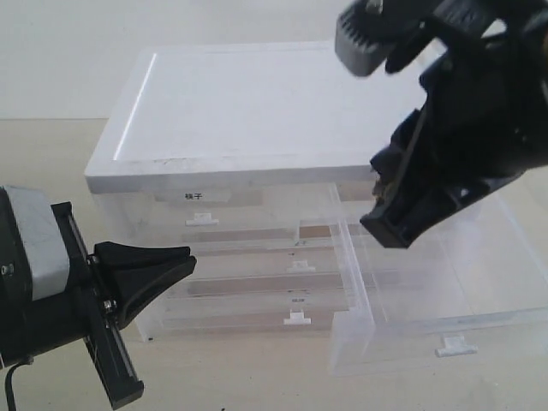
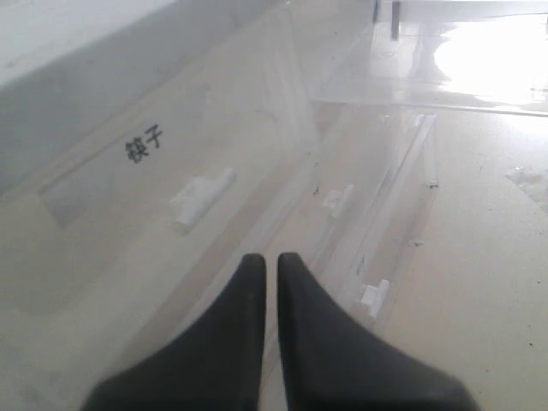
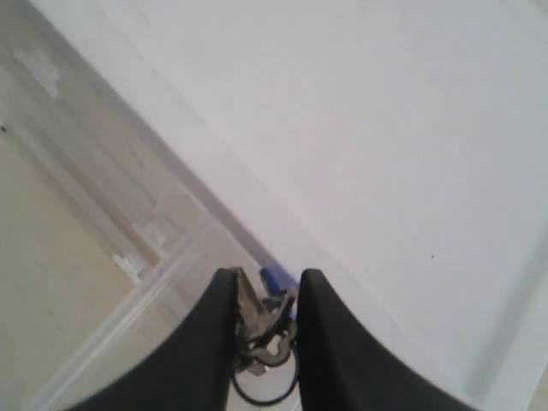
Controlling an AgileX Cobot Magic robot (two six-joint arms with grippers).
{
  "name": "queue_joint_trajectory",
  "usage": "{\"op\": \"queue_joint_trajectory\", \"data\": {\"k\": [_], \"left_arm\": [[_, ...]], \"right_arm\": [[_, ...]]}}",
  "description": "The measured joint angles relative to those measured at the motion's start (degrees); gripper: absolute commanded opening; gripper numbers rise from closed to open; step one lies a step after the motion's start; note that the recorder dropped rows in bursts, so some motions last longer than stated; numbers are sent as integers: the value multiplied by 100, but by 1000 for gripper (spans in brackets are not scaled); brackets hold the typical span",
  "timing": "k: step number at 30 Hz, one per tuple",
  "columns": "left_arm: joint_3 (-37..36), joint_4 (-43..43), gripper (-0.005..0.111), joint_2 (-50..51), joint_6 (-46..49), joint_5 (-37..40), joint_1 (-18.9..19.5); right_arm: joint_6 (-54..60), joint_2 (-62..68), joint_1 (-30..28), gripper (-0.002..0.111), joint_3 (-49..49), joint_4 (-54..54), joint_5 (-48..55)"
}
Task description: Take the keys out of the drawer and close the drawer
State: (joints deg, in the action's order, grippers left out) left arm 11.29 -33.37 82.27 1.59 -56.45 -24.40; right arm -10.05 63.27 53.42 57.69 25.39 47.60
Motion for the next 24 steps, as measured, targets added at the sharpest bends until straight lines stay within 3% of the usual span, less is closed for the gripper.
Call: {"op": "queue_joint_trajectory", "data": {"k": [11, 15, 24], "left_arm": [[0, 0, 5, 0, 0, 0, 0], [0, 0, 5, 0, 0, 0, 0], [0, 0, 5, 0, 0, 0, 0]], "right_arm": [[-171, -148, 1005, 0, 644, -34, -116], [-261, -40, 1112, 0, 672, -71, -550], [-365, 929, 1110, 0, 682, 60, -503]]}}
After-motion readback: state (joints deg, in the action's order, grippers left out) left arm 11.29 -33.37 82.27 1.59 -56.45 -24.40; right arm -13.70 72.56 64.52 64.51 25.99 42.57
